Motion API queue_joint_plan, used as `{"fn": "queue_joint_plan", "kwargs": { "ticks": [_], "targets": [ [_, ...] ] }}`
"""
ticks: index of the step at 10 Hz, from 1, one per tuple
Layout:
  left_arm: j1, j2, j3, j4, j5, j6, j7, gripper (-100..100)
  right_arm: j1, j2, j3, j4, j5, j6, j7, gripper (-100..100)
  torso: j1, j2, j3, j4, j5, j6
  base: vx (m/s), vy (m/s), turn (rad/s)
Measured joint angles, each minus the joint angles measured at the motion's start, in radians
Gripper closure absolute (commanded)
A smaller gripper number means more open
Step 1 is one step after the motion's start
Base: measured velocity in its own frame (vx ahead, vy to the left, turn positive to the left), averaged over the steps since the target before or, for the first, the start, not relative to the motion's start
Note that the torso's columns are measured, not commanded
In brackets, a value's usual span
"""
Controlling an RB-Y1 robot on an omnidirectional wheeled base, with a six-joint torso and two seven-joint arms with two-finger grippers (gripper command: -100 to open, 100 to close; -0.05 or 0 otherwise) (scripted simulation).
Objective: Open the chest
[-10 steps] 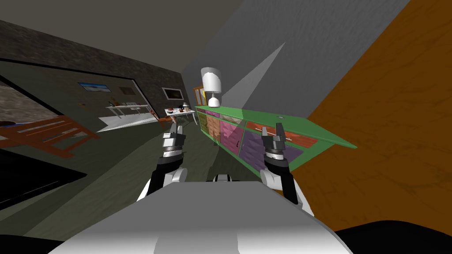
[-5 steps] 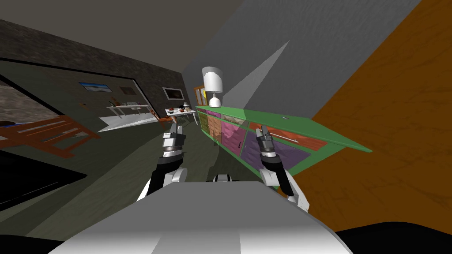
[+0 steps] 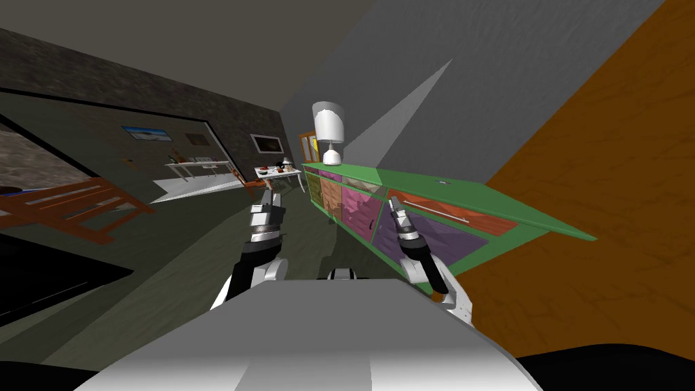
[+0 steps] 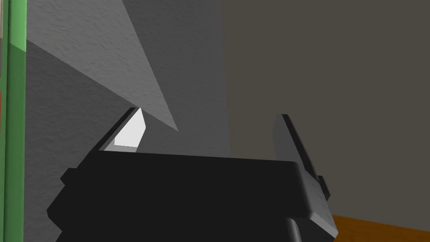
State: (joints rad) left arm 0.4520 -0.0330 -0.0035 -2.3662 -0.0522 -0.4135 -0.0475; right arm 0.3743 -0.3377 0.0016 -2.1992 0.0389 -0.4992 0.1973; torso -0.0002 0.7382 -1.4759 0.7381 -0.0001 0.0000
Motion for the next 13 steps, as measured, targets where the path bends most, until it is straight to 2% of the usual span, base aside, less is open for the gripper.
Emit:
{"fn": "queue_joint_plan", "kwargs": {
  "ticks": [3,8,9,13],
  "targets": [
    [0.000,0.000,0.000,0.000,0.000,0.000,0.000,0,-0.029,-0.068,0.016,0.031,0.019,0.027,0.080,-100,0.001,0.000,0.000,0.000,0.000,0.000,0.032,0.056,0.004],
    [0.000,0.000,0.000,0.000,0.000,0.000,0.000,0,-0.068,-0.146,0.043,0.099,0.047,0.038,0.198,-100,0.000,0.000,0.000,0.000,0.000,0.000,0.035,0.047,0.006],
    [0.000,0.000,0.000,0.000,0.000,0.000,0.000,0,-0.088,-0.171,0.047,0.123,0.053,0.045,0.223,-100,0.001,-0.001,0.000,0.000,0.000,0.000,0.036,0.043,0.005],
    [0.000,0.000,0.000,0.000,0.000,0.000,0.000,0,-0.120,-0.241,0.068,0.184,0.076,0.056,0.317,-100,0.000,0.000,0.000,0.000,0.000,0.000,0.038,0.049,0.006]
  ]
}}
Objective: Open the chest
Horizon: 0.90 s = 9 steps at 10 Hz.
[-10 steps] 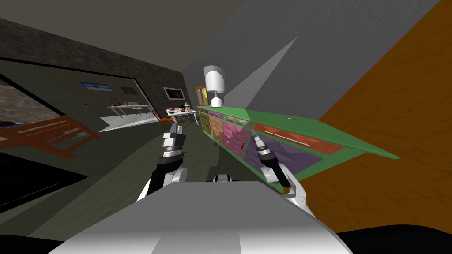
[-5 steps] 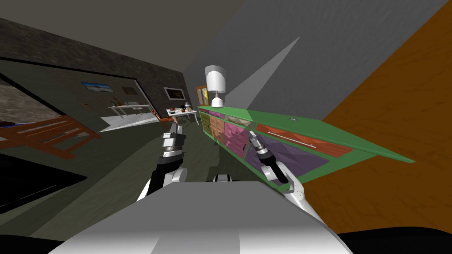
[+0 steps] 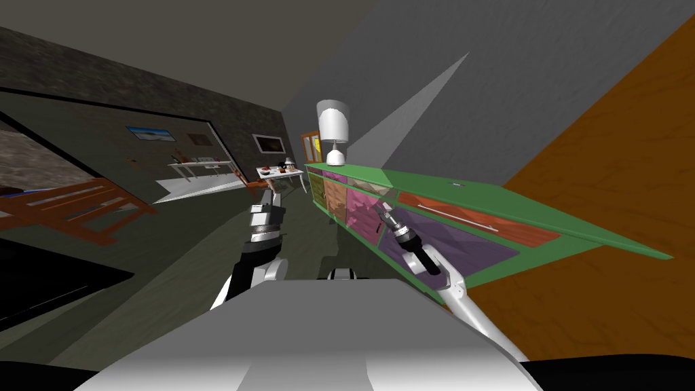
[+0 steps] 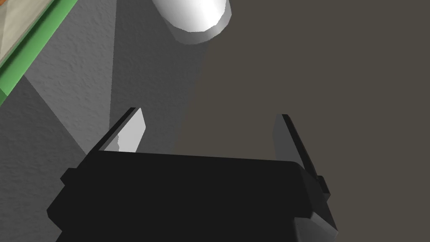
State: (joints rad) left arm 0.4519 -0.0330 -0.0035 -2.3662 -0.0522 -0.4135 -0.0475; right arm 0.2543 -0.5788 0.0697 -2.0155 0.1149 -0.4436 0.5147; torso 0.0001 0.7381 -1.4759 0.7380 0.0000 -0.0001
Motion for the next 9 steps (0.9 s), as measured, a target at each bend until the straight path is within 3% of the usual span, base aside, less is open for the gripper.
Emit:
{"fn": "queue_joint_plan", "kwargs": {
  "ticks": [9],
  "targets": [
    [0.000,0.000,0.000,0.000,0.000,0.000,0.000,0,-0.067,-0.164,0.043,0.137,0.050,0.037,0.219,-100,0.000,0.000,0.000,0.000,0.000,0.000,0.039,0.050,0.006]
  ]
}}
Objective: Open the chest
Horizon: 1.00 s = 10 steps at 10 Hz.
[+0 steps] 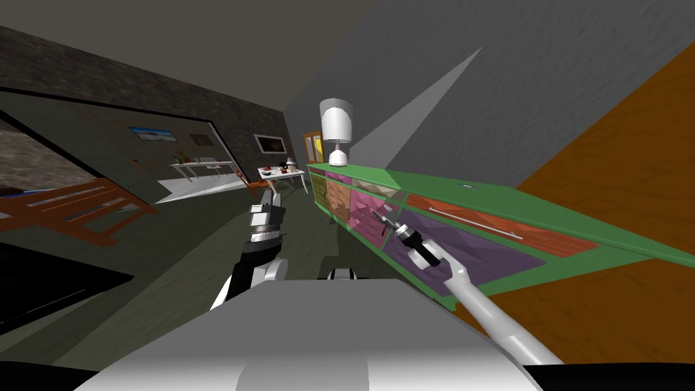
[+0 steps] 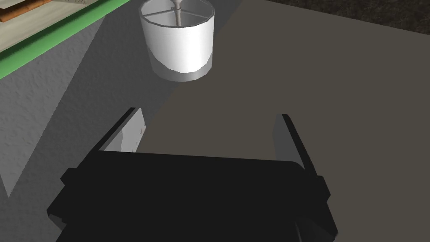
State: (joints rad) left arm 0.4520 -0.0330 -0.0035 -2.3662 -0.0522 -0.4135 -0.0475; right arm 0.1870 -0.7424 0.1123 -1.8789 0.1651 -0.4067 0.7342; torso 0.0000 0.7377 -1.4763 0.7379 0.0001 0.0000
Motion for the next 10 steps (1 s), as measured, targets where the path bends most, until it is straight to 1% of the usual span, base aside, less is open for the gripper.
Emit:
{"fn": "queue_joint_plan", "kwargs": {
  "ticks": [1,2,3,4,5,6,7,8,9,10],
  "targets": [
    [0.000,0.000,0.000,0.000,0.000,0.000,0.000,0,-0.007,-0.027,0.005,0.019,0.007,0.006,0.027,-100,0.000,0.000,0.000,0.000,0.000,0.000,0.033,0.046,0.002],
    [0.000,0.000,0.000,0.000,0.000,0.000,0.000,0,-0.021,-0.039,0.012,0.039,0.012,0.011,0.050,-100,0.000,0.001,0.001,0.000,0.000,0.000,0.035,0.054,0.010],
    [0.000,0.000,0.000,0.000,0.000,0.000,0.000,0,-0.031,-0.066,0.019,0.054,0.020,0.023,0.077,-100,0.000,0.001,0.000,0.000,0.000,0.000,0.036,0.047,0.003],
    [0.000,0.000,0.000,0.000,0.000,0.000,0.000,0,-0.040,-0.083,0.022,0.072,0.023,0.027,0.098,-100,0.000,0.000,0.000,0.000,0.000,0.000,0.052,0.051,0.007],
    [0.000,0.000,0.000,0.000,0.000,0.000,0.000,0,-0.055,-0.114,0.029,0.091,0.029,0.039,0.121,-100,0.000,-0.001,0.000,0.000,0.000,0.000,0.039,0.042,0.006],
    [0.000,0.000,0.000,0.000,0.000,0.000,0.000,0,-0.058,-0.128,0.030,0.104,0.033,0.042,0.143,-100,0.000,0.000,0.000,0.000,0.000,0.000,0.034,0.060,0.008],
    [0.000,0.000,0.000,0.000,0.000,0.000,0.000,0,-0.067,-0.155,0.035,0.125,0.040,0.045,0.169,-100,0.001,0.001,0.000,0.000,0.000,0.000,0.031,0.049,0.001],
    [0.000,0.000,0.000,0.000,0.000,0.000,0.000,0,-0.080,-0.164,0.042,0.154,0.046,0.044,0.194,-100,0.000,0.001,0.001,0.000,0.000,0.000,0.034,0.046,0.011],
    [0.000,0.000,0.000,0.000,0.000,0.000,0.000,0,-0.085,-0.194,0.047,0.171,0.053,0.052,0.221,-100,0.000,0.001,0.000,0.000,0.000,0.000,0.032,0.036,0.001],
    [0.000,0.000,0.000,0.000,0.000,0.000,0.000,0,-0.094,-0.204,0.053,0.182,0.059,0.062,0.244,-100,-0.001,0.000,0.000,0.000,0.000,0.000,0.040,0.041,0.008]
  ]
}}
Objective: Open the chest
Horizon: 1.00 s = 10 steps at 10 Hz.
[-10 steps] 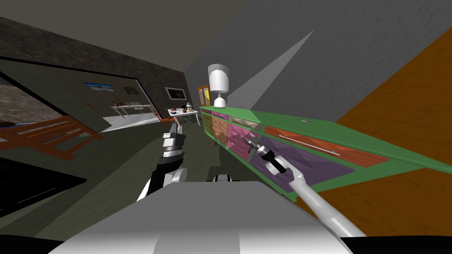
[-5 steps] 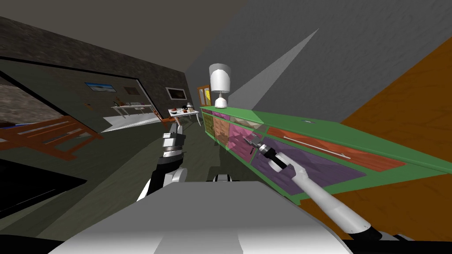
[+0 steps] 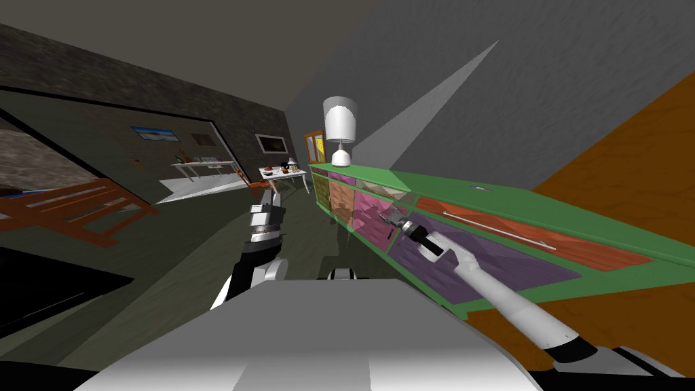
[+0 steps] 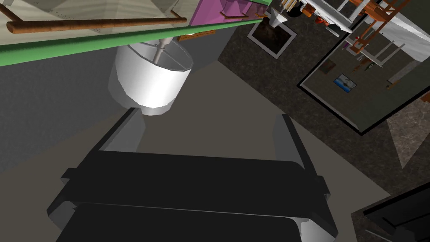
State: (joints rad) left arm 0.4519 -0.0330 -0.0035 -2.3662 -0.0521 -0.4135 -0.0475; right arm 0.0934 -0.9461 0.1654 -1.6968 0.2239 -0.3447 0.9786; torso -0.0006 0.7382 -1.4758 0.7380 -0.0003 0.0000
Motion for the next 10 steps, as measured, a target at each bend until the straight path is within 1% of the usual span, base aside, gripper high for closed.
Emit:
{"fn": "queue_joint_plan", "kwargs": {
  "ticks": [1,3,4,5,6,8,9,10],
  "targets": [
    [0.000,0.000,0.000,0.000,0.000,0.000,0.000,0,-0.025,-0.027,0.013,0.031,0.007,0.007,0.026,-100,0.000,-0.001,-0.001,0.000,0.000,0.000,0.033,0.042,0.007],
    [0.000,0.000,0.000,0.000,0.000,0.000,0.000,0,-0.029,-0.069,0.013,0.066,0.017,0.013,0.073,-100,0.001,0.000,0.000,0.000,0.000,0.000,0.042,0.049,0.002],
    [0.000,0.000,0.000,0.000,0.000,0.000,0.000,0,-0.042,-0.083,0.020,0.086,0.021,0.015,0.092,-100,0.001,0.000,0.000,0.000,0.000,0.000,0.034,0.052,0.012],
    [0.000,0.000,0.000,0.000,0.000,0.000,0.000,0,-0.048,-0.114,0.022,0.107,0.025,0.020,0.116,-100,0.001,0.000,0.000,0.000,0.000,0.000,0.030,0.043,0.002],
    [0.000,0.000,0.000,0.000,0.000,0.000,0.000,0,-0.054,-0.126,0.025,0.123,0.029,0.020,0.136,-100,0.000,0.000,0.000,0.000,0.000,0.000,0.038,0.046,0.007],
    [0.000,0.000,0.000,0.000,0.000,0.000,0.000,0,-0.079,-0.173,0.042,0.161,0.047,0.044,0.194,-100,0.002,-0.001,-0.001,0.000,0.001,0.000,0.047,0.056,0.006],
    [0.000,0.000,0.000,0.000,0.000,0.000,0.000,0,-0.084,-0.188,0.045,0.178,0.051,0.048,0.218,-100,0.000,0.000,0.000,0.000,0.000,0.000,0.036,0.046,0.007],
    [0.000,0.000,0.000,0.000,0.000,0.000,0.000,0,-0.094,-0.221,0.048,0.201,0.054,0.050,0.240,-100,0.000,0.000,0.000,0.000,0.000,0.000,0.045,0.059,0.007]
  ]
}}
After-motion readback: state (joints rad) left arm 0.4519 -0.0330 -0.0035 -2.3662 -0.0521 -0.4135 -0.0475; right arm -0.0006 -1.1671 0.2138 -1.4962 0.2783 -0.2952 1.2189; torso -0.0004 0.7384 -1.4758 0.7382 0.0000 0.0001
